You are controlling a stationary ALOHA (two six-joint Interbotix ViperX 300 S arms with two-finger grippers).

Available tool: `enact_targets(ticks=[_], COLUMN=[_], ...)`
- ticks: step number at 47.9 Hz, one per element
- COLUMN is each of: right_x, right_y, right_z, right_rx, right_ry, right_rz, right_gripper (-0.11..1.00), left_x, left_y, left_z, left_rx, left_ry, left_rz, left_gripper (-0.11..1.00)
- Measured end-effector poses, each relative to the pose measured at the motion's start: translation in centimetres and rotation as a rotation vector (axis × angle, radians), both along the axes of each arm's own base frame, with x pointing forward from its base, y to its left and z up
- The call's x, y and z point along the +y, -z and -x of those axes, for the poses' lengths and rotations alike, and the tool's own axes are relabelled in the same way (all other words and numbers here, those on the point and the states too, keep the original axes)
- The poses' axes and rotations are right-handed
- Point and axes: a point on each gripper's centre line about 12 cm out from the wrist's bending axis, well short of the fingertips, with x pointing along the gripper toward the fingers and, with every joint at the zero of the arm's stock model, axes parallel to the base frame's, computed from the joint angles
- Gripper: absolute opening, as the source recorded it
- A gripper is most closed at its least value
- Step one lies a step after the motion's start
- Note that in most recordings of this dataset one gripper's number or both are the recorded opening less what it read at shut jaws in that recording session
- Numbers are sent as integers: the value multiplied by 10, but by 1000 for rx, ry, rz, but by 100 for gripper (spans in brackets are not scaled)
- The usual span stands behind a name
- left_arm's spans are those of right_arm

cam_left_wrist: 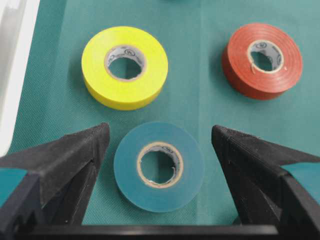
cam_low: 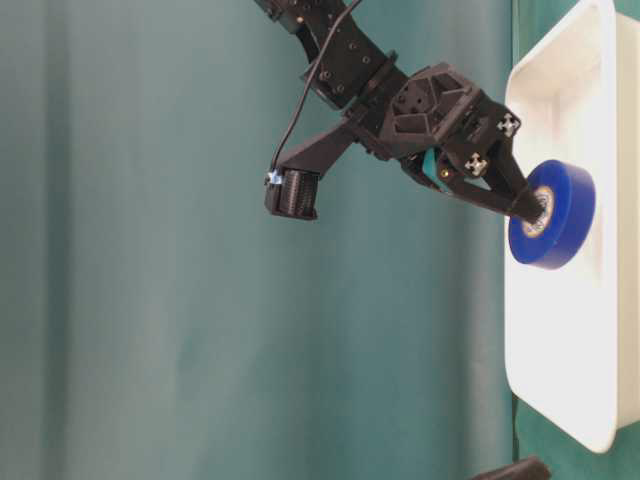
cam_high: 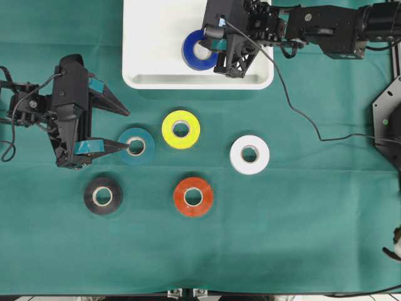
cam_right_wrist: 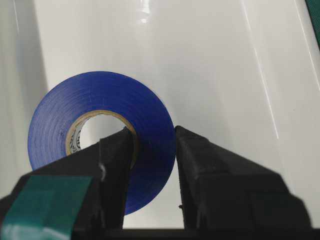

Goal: Put the tape alternately from left to right into the white case.
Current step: 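Lower the blue tape into the tray and open the right gripper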

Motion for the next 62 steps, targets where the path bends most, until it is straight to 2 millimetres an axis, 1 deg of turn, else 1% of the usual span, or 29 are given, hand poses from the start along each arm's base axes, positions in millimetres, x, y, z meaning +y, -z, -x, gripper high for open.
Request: enact_targets(ticks=[11, 13, 19, 20, 21, 22, 26, 50, 55, 62], right_x=[0, 0, -1, 0, 0, 0, 0, 0, 5, 21], right_y=[0, 0, -1, -1, -1, -1, -1, -1, -3, -14], right_z=[0, 0, -1, -1, -1, -1, -1, -1, -3, -5], right_rx=[-1, -2, -3, -4, -3, -4, -5, -4, -12, -34], right_ry=[0, 1, 2, 0, 0, 0, 1, -2, -15, -53], right_rz=[1, -1, 1, 1, 1, 1, 0, 1, 4, 11], right_gripper=[27, 37, 74, 79, 82, 82, 78, 78, 78, 78], left_x=[0, 0, 0, 0, 0, 0, 0, 0, 0, 0], left_y=[-1, -1, -1, -1, -1, -1, -1, -1, -1, 0], left_z=[0, 0, 0, 0, 0, 0, 0, 0, -1, 0], left_rx=[-1, -1, -2, -2, -1, -1, -2, -3, -3, -1], left_ry=[-1, -1, -2, -2, -1, -3, 0, -1, -3, -3], left_rz=[1, 1, 0, 0, 1, 1, 0, 1, 1, 1], left_gripper=[62, 63, 62, 62, 62, 62, 62, 62, 62, 62])
